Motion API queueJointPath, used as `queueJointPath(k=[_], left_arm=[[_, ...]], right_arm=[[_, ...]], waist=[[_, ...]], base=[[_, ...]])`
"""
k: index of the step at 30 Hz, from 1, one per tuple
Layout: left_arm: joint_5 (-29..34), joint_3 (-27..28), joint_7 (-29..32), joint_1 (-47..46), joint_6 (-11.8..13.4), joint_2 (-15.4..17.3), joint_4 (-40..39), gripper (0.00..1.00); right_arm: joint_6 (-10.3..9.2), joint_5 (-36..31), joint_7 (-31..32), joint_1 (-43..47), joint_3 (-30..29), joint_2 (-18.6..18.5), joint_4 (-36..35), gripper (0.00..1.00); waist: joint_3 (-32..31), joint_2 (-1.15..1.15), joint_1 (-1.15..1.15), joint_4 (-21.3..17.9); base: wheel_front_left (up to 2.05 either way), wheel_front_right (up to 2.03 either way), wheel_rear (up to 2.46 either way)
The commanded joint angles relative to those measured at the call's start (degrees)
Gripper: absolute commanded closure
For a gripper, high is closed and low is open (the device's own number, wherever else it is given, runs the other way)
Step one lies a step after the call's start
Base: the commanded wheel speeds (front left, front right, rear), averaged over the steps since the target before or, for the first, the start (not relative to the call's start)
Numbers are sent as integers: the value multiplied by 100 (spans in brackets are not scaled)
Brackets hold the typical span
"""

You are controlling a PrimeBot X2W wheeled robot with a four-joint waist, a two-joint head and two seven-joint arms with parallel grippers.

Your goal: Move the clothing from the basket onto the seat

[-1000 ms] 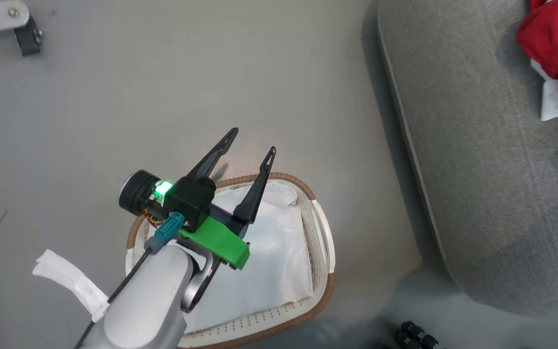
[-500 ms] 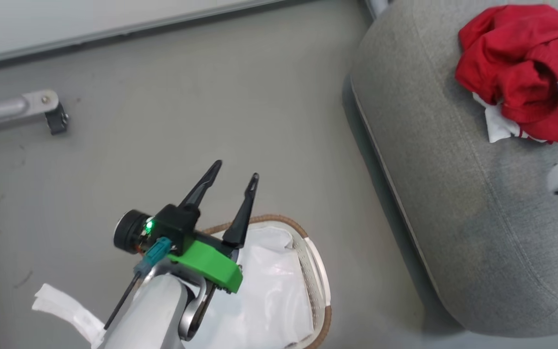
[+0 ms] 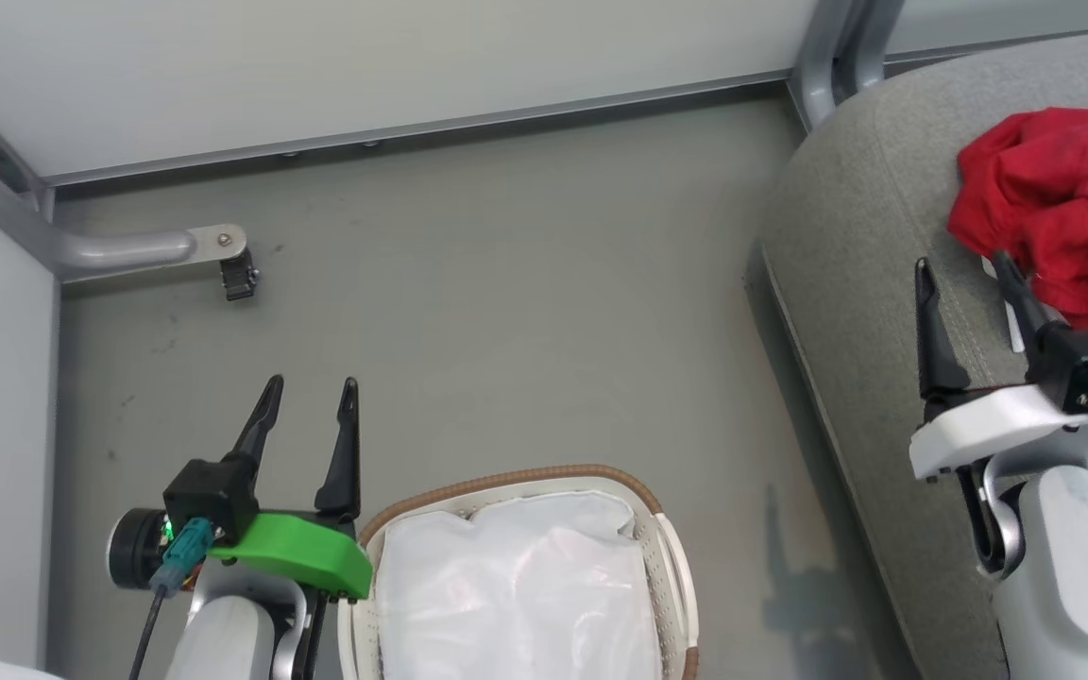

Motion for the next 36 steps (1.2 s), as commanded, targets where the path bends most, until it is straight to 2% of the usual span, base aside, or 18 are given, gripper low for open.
queueJointPath(k=[1, 7, 16, 29, 30, 33, 36], left_arm=[[93, 143, 0, 173, -1, -28, 21, 0], [254, 682, 0, 478, 30, -126, 123, 0], [283, 1056, 0, 902, -8, -165, 111, 0], [-113, 960, 0, 1277, -17, -165, 7, 0], [-102, 954, 0, 1211, 0, -170, 13, 100], [-114, 951, 6, 1223, 1, -189, 156, 100], [-387, 977, 83, 1196, 1, -191, 156, 100]], right_arm=[[-8, 48, -27, 179, 15, 44, 34, 0], [-8, 32, -28, 576, 137, 224, 136, 0], [-8, 58, -28, 1046, 278, 308, 277, 0], [-8, 379, -28, 1456, 440, 321, 285, 0], [0, 367, 0, 1390, 440, 341, 294, 100], [0, 384, 18, 1421, 434, 383, 436, 100], [0, 661, 135, 1383, 369, 388, 472, 100]], waist=[[-261, 0, 0, 322], [-399, 0, 0, 559], [-657, 0, 0, 710], [-977, 0, 0, 794], [-967, 0, 0, 784], [-973, 0, 0, 786], [-978, 0, 0, 786]], base=[[0, 0, 0], [0, 0, 0], [0, 0, 0], [0, 0, 0], [0, 0, 0], [0, 0, 0], [0, 0, 0]])
